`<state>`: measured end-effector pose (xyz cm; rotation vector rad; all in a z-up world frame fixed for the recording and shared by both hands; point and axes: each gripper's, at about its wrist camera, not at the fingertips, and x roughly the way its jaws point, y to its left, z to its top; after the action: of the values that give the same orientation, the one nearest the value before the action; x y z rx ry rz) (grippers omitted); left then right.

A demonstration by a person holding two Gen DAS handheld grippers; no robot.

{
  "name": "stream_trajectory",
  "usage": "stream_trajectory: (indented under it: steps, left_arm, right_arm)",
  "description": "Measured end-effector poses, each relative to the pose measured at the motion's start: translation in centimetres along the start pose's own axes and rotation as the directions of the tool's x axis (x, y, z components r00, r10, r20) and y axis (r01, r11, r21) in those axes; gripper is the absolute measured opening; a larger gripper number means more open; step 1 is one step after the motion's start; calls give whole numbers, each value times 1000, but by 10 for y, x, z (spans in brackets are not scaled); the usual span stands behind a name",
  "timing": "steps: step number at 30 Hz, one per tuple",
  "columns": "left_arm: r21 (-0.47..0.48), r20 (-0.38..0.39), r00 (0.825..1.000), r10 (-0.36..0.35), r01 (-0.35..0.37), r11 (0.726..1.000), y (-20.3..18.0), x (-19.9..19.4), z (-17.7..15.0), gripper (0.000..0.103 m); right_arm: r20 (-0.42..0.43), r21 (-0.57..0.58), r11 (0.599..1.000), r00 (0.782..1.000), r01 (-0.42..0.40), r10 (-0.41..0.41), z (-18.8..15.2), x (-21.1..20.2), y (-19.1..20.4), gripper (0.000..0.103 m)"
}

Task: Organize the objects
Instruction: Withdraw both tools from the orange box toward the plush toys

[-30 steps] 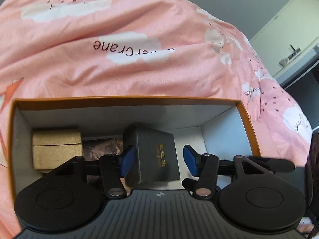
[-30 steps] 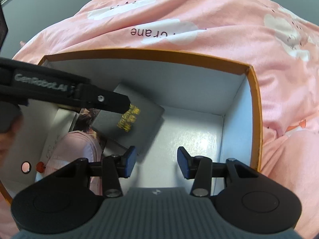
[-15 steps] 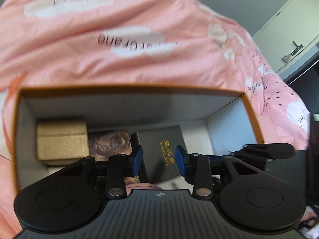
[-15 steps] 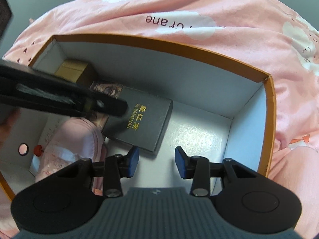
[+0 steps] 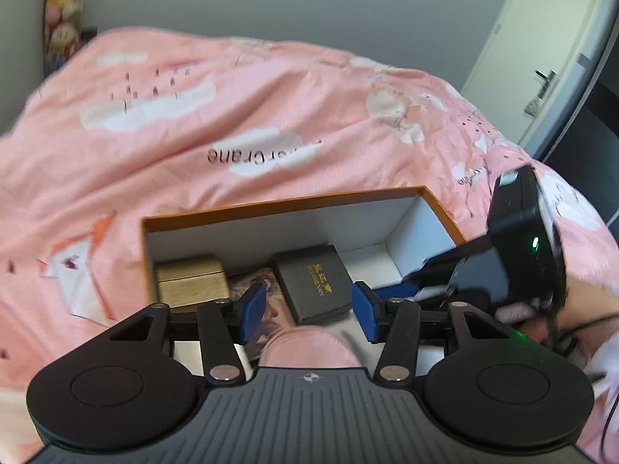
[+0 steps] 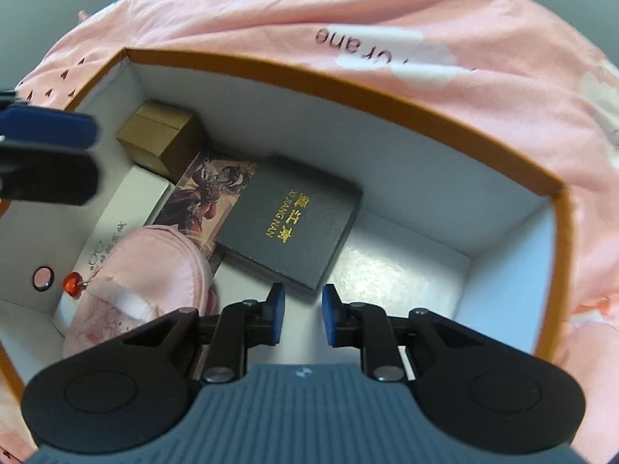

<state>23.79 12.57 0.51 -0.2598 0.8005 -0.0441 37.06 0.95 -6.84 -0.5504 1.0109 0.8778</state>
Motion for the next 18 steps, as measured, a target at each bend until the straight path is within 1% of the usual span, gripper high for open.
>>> stream_trajectory:
  steps: [2, 3, 5, 7, 8, 9, 10, 13, 15, 17, 18]
  left_arm:
    - [69, 45, 999, 17, -20, 997, -5, -20, -12, 60]
    - [109, 74, 997, 31, -39, 993, -8, -32, -20, 62]
    - [185, 127, 990, 67, -90, 979, -12, -53, -38, 65]
    - [251, 173, 979, 106, -148, 957, -17, -73, -56, 69]
    - [277, 184, 975, 122, -171, 946, -18, -81, -64, 74]
    - [299, 188, 972, 140, -193, 935, -19, -88, -73, 75]
    - [321, 191, 969, 155, -210, 923, -21, -96, -82, 75]
    - [382, 204, 965, 163, -232, 894, -20, -117, -108, 78]
    - [396, 206, 963, 176, -247, 884, -17, -127, -122, 78]
    - [406, 217, 959, 183, -259, 876, -13, -136, -136, 78]
    - [424, 218, 957, 190, -268, 865, -12, -139, -144, 78]
  right_arm:
    - [58, 4, 999, 997, 46, -46, -9, -19, 7, 23]
    - [90, 14, 999, 995, 52, -53, -15, -30, 10, 23]
    - [150, 51, 998, 988, 42, -49, -28, -52, 12, 26]
    - [200, 88, 996, 979, 23, -40, -45, -74, 17, 37]
    - [221, 109, 994, 974, 16, -40, -52, -83, 20, 39]
    - [240, 131, 991, 970, 7, -39, -63, -93, 22, 39]
    - [253, 152, 988, 967, 0, -39, -72, -101, 25, 39]
    - [274, 215, 977, 960, -4, -56, -100, -123, 29, 40]
    - [276, 250, 968, 958, 5, -76, -117, -133, 34, 40]
    - [277, 286, 958, 956, 15, -97, -135, -143, 37, 44]
    - [276, 305, 952, 955, 18, -107, -144, -146, 38, 47]
